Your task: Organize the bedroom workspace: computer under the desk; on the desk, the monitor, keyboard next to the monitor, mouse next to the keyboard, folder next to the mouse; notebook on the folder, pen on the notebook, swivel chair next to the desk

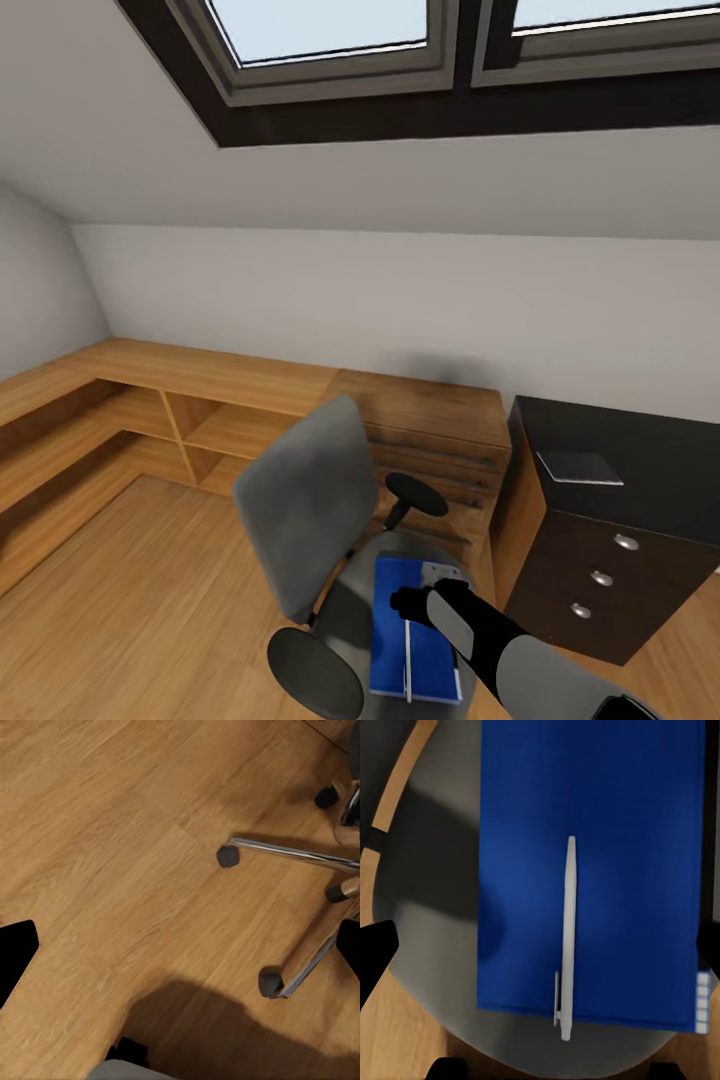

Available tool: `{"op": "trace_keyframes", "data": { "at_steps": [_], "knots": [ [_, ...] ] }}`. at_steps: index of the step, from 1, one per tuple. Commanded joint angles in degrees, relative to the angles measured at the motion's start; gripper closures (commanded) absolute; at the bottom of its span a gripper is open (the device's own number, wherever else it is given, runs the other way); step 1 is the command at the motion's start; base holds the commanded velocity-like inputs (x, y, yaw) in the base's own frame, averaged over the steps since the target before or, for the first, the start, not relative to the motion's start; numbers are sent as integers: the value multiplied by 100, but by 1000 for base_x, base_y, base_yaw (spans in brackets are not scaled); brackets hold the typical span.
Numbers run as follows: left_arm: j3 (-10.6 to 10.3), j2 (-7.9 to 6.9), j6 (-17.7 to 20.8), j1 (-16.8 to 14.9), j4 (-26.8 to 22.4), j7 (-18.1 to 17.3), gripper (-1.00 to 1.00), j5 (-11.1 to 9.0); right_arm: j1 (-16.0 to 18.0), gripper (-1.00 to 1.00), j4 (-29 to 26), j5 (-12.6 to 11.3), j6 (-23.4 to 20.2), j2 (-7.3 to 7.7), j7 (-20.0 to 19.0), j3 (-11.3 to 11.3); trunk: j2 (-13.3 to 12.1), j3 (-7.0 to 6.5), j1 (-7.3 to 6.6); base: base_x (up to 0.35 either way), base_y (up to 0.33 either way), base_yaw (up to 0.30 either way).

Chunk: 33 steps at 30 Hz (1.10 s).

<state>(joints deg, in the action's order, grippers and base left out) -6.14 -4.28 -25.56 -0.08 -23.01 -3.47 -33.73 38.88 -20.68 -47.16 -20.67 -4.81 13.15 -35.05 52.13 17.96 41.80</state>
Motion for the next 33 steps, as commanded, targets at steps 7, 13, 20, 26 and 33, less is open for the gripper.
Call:
{"op": "trace_keyframes", "data": {
  "at_steps": [7,13,20,26,33],
  "knots": [
    [-36,-276,166,-3,-247,10,-100,-351,5,-100,1,-58,39,6,48,-46,287,133,155,0,0,0],
    [8,-735,1132,-6,-965,115,-100,-605,5,-100,9,-64,45,4,47,-45,528,240,287,0,0,0],
    [295,-1153,2761,-4,-2138,209,-100,-1017,5,-100,8,-65,46,6,47,-38,809,366,441,0,0,0],
    [669,-1196,3294,-7,-2724,367,-100,-1132,5,-100,3,-65,45,8,47,-37,1049,474,573,0,0,0],
    [1193,-1071,3344,-7,-2849,391,-100,-1232,5,-100,7,-66,45,17,47,-37,1330,599,726,0,0,0]
  ]
}}
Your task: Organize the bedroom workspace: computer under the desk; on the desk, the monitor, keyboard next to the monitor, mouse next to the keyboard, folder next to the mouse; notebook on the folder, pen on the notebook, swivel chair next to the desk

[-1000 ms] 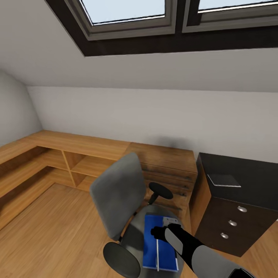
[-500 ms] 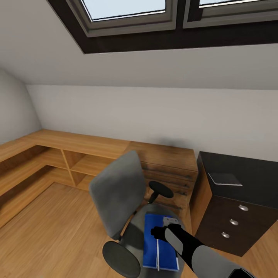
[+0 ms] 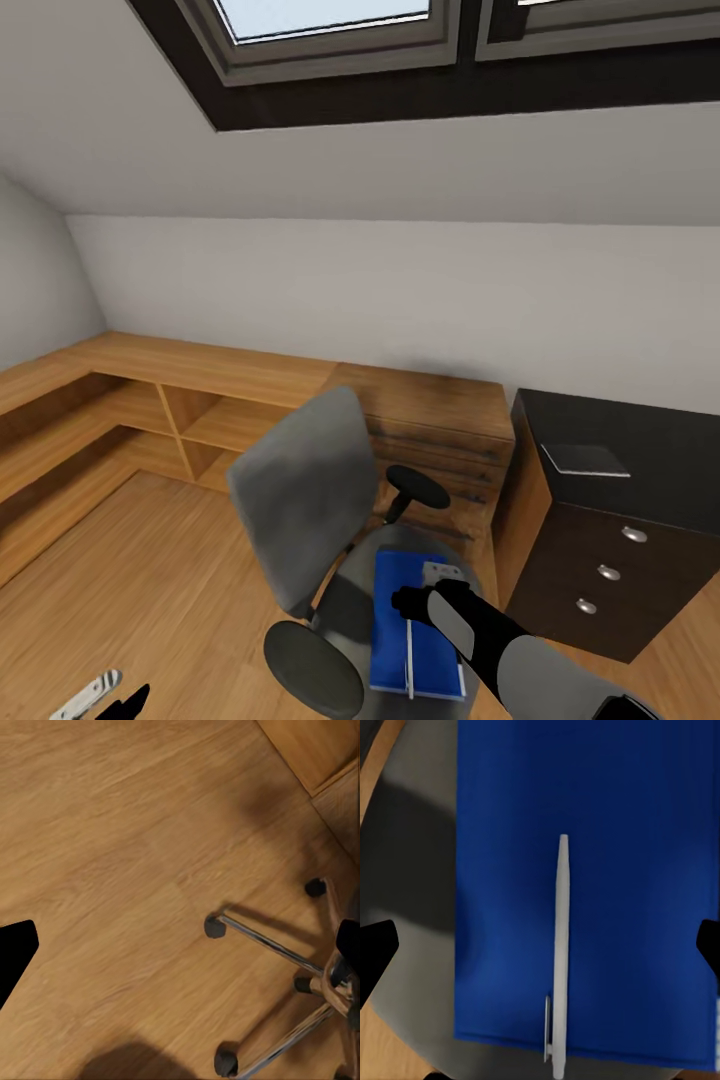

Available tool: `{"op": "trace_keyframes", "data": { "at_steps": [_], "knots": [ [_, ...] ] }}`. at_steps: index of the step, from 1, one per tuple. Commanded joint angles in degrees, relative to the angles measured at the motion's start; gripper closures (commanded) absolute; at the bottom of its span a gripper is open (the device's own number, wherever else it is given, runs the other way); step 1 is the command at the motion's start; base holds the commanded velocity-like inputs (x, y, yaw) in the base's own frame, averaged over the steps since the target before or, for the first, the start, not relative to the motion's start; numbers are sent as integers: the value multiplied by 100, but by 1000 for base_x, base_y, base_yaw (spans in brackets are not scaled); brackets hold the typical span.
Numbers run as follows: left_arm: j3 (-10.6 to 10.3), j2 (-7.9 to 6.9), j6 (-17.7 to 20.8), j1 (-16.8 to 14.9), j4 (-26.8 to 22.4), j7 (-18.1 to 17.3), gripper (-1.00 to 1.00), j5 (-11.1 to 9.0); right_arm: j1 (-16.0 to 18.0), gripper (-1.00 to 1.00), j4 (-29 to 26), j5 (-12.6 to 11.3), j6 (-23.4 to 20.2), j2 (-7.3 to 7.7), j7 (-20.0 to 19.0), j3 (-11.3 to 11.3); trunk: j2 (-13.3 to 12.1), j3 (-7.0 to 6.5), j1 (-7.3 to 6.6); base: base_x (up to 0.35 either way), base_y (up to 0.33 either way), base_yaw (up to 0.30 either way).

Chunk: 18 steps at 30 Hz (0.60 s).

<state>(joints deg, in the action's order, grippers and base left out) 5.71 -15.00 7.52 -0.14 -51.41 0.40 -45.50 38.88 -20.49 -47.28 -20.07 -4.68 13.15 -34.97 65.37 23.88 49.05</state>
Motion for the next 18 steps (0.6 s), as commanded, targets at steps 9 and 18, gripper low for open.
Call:
{"op": "trace_keyframes", "data": {
  "at_steps": [9,18],
  "knots": [
    [85,159,33,4,119,-4,-100,5,5,-100,-8,-53,-14,10,47,-45,367,169,199,0,0,0],
    [101,157,22,5,230,0,-100,23,5,-100,-3,-53,-14,7,53,-45,728,330,396,0,0,0]
  ]
}}
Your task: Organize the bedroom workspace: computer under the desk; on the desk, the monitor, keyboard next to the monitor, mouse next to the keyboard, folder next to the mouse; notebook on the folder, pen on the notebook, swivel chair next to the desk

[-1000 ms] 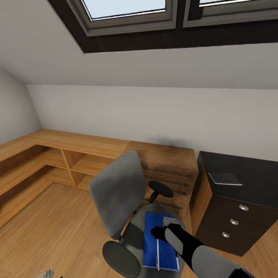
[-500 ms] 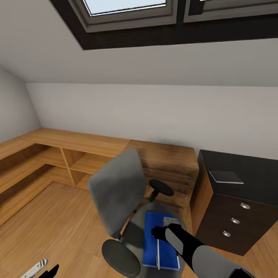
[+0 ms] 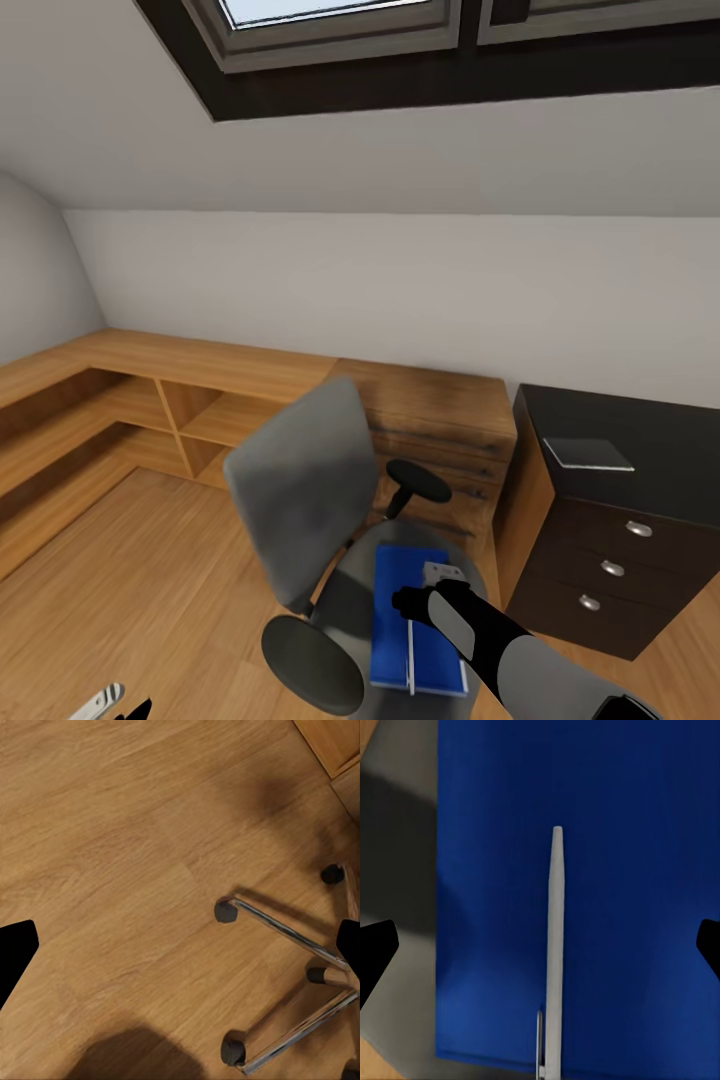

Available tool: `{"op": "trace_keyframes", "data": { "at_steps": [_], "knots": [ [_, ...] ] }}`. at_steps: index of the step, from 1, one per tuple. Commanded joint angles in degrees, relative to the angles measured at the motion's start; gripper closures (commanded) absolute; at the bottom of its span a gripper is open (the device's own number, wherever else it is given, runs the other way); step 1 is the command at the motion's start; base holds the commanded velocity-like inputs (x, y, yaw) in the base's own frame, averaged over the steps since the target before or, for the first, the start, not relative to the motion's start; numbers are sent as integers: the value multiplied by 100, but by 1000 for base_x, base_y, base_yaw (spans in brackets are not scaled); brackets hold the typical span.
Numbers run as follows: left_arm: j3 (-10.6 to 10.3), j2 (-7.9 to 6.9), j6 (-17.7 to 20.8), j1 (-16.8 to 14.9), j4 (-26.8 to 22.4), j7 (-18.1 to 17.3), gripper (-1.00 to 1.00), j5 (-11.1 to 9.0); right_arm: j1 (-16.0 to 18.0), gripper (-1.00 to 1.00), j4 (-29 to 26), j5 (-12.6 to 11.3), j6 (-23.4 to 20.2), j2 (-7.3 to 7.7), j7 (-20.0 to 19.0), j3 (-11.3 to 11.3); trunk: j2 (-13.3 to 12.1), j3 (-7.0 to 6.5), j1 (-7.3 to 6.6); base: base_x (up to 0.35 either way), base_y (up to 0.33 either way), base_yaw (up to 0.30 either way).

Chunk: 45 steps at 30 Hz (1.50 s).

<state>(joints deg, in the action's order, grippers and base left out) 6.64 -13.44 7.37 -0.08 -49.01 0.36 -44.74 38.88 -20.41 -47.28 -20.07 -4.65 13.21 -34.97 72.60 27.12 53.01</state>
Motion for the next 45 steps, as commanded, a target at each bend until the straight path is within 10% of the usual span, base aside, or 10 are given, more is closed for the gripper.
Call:
{"op": "trace_keyframes", "data": {
  "at_steps": [1,15,45],
  "knots": [
    [10,0,34,-1,4,5,-100,-54,5,-100,-11,-54,-14,5,52,-45,45,24,23,0,0,0],
    [9,10,28,-1,69,8,-100,-53,5,-100,1,-35,-12,-19,104,-75,607,276,330,0,0,0],
    [14,13,25,-3,111,8,-100,-53,5,-100,-7,-26,-14,-299,1129,-106,607,276,330,0,0,0]
  ]
}}
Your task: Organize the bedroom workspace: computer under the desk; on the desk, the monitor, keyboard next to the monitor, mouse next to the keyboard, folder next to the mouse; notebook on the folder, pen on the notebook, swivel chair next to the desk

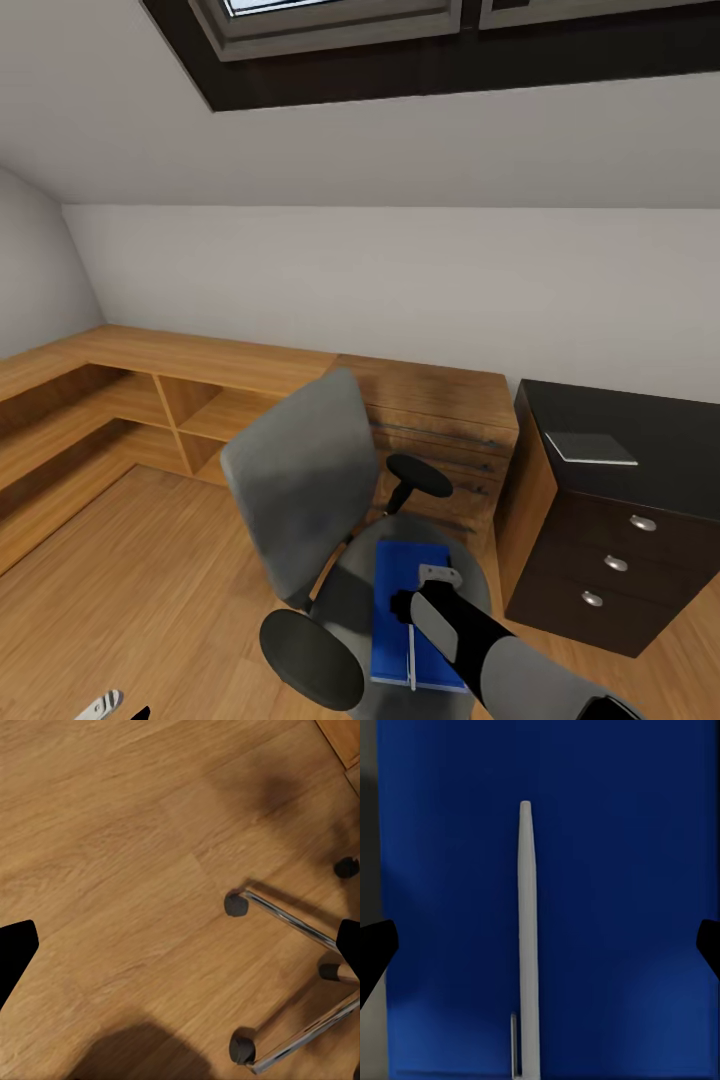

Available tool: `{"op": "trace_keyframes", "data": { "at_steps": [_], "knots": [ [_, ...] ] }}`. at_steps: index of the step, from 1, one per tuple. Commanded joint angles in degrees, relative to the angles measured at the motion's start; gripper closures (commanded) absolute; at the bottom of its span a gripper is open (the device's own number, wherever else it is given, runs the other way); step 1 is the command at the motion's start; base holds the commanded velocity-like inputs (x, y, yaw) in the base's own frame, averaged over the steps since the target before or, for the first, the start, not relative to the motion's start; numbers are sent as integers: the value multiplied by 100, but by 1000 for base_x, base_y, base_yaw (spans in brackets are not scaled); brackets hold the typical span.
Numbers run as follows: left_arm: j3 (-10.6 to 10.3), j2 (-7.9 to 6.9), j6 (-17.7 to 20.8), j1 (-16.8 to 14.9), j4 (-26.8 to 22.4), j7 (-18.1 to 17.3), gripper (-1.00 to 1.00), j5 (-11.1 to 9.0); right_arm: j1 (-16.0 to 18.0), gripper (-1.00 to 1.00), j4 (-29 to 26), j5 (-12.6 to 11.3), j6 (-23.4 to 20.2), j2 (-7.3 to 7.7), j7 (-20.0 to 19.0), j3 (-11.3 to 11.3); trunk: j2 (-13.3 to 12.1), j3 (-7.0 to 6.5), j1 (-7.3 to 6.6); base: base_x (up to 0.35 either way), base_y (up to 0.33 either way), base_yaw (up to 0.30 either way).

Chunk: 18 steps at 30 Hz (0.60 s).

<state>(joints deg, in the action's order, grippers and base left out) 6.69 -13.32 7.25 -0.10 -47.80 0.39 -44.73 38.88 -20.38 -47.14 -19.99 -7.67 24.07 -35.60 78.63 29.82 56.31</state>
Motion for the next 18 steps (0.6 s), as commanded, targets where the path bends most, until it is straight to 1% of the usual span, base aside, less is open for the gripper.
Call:
{"op": "trace_keyframes", "data": {
  "at_steps": [1,11,18],
  "knots": [
    [8,2,36,-1,-10,4,-100,-54,5,-100,-10,-39,-22,-5,78,-44,3,6,0,0,0,0],
    [8,0,39,1,-10,4,-100,-57,5,-100,-10,-35,-16,-44,360,-46,3,6,0,0,0,0],
    [7,0,39,1,-10,4,-100,-60,5,-100,-10,-39,-14,-49,444,-46,3,6,0,0,0,0]
  ]
}}
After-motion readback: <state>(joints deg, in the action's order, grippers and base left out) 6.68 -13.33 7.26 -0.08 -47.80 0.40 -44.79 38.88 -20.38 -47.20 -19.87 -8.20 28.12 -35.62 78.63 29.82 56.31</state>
